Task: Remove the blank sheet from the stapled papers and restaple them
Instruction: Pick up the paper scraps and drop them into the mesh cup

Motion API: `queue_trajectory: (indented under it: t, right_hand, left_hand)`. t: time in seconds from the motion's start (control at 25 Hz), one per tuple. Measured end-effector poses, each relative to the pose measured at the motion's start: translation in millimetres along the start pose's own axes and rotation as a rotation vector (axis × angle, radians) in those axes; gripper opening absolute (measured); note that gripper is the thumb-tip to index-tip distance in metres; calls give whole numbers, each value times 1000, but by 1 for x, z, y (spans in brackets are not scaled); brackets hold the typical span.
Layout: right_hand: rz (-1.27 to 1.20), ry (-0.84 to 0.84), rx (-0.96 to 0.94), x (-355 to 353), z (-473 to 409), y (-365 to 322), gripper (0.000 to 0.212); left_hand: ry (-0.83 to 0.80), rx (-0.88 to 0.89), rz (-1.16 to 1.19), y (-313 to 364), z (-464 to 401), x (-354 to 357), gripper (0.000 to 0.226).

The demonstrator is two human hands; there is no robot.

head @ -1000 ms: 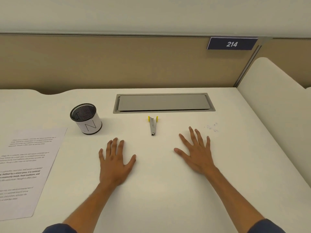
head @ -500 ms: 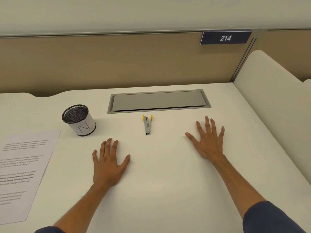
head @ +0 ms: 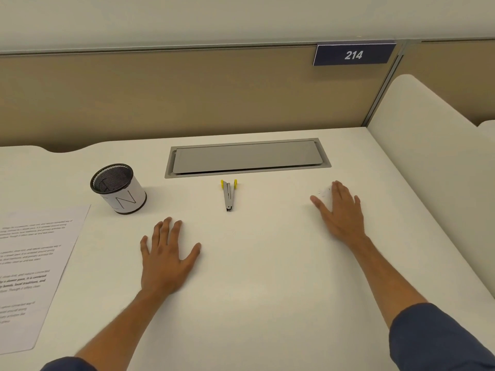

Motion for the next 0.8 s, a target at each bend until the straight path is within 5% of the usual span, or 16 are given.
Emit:
queue_trajectory:
  t: [0.16,0.44,0.6,0.8]
  right_hand:
    - [-176,-140,110,-13,-10,6,89]
    - [-187,-219,18,-7,5,-15,90]
    - [52,-50,103,-5,7,-1,99]
    - [91,-129,205,13,19,-4,113]
  left_hand:
    - [8,5,2,0,1,1,83]
    - [17,17,1,-1,1,1,81]
    - [18,14,-8,0,1,1,82]
    - [16,12,-9,-1,0,2,82]
Point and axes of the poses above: each hand's wrist, its own z-axis away from the middle knuckle, its own x-axis out of the palm, y = z × x, the point moved 3 cm from there along -z, towards the middle knuckle, and after that the axes turned 3 degrees about y, right-handed, at the moved point
